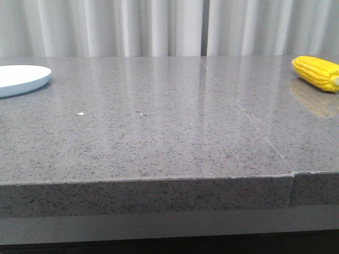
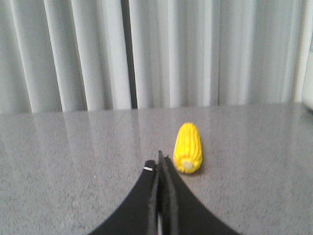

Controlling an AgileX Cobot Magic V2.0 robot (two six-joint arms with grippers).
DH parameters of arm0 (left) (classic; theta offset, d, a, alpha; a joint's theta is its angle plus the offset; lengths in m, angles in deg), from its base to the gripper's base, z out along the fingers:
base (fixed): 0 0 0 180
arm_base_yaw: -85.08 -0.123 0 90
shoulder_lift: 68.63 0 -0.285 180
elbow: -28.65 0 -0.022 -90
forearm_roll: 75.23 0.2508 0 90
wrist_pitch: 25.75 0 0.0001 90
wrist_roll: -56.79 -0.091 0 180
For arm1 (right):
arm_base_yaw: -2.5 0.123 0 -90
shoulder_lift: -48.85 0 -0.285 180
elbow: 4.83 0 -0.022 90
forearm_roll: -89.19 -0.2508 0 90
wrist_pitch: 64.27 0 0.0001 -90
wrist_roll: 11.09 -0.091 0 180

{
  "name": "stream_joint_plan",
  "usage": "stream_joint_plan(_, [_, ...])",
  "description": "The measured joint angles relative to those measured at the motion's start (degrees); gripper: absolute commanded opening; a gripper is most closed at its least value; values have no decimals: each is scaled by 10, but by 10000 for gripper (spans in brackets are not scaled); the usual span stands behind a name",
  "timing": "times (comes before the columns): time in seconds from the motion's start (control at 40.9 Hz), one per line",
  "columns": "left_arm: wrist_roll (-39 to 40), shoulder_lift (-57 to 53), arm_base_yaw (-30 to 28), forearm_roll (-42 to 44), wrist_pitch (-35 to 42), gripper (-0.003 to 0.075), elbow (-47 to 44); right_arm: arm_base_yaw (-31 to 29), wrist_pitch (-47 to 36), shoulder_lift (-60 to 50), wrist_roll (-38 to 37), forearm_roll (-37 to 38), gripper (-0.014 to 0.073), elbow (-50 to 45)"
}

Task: Place corn on plate with both arms

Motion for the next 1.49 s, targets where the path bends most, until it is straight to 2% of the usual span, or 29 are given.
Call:
stream_joint_plan(0.196, [0, 35, 0, 0, -84, -20, 132, 0, 81, 41, 0, 19, -119, 118])
stream_joint_plan(0.416, [0, 150, 0, 0, -220, -20, 253, 0, 183, 151, 0, 23, -119, 222])
stream_joint_plan(0.611, [0, 222, 0, 0, -257, -20, 260, 0, 232, 233, 0, 23, -119, 237])
stream_joint_plan(0.954, [0, 291, 0, 0, -274, -19, 260, 0, 236, 319, 0, 23, -113, 237])
stream_joint_plan(1.003, [0, 295, 0, 0, -275, -9, 260, 0, 236, 327, 0, 25, -81, 237])
stream_joint_plan(1.051, [0, 300, 0, -1, -277, 32, 260, 0, 236, 332, 0, 30, -9, 237])
stream_joint_plan(1.076, [0, 301, 0, -1, -278, 71, 260, 0, 237, 334, 0, 34, 31, 237])
stream_joint_plan(1.125, [0, 305, 0, -2, -281, 166, 260, 0, 238, 338, 0, 39, 169, 237])
stream_joint_plan(1.198, [0, 309, 0, -2, -289, 352, 260, 0, 240, 342, 0, 44, 375, 237])
stream_joint_plan(1.272, [0, 316, 0, -2, -294, 488, 260, 0, 240, 346, 0, 48, 500, 237])
stream_joint_plan(1.345, [0, 320, 0, -2, -295, 555, 260, 0, 240, 346, 0, 48, 558, 237])
stream_joint_plan(1.492, [0, 343, 0, -2, -314, 554, 264, 0, 240, 346, 0, 49, 562, 237])
